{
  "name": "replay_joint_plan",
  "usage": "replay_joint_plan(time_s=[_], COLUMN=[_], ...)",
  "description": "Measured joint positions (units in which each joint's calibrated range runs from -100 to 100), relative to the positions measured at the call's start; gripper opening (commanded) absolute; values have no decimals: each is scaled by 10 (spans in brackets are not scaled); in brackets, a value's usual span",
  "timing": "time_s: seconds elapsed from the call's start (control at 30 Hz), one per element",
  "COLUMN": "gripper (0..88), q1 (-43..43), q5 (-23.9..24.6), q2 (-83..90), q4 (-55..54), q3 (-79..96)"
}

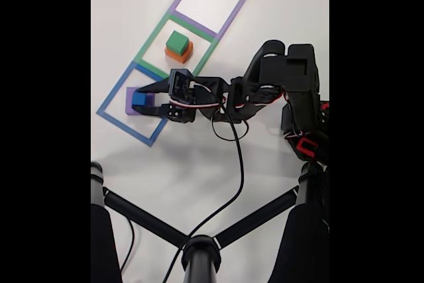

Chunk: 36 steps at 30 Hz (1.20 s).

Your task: Tower of hanoi

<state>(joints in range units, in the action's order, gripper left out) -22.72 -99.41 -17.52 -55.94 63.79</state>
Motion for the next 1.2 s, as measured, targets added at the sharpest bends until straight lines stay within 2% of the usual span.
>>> replay_joint_plan(time_s=[0.4,0.57,0.67,0.83,0.93,1.2], gripper=[250,253,222,66,2,0], q1=[1,2,10,11,12,46], q5=[0,0,0,0,-6,-2], q2=[-8,0,41,150,229,487], q4=[-17,-14,16,124,209,550], q3=[0,0,0,1,2,2])
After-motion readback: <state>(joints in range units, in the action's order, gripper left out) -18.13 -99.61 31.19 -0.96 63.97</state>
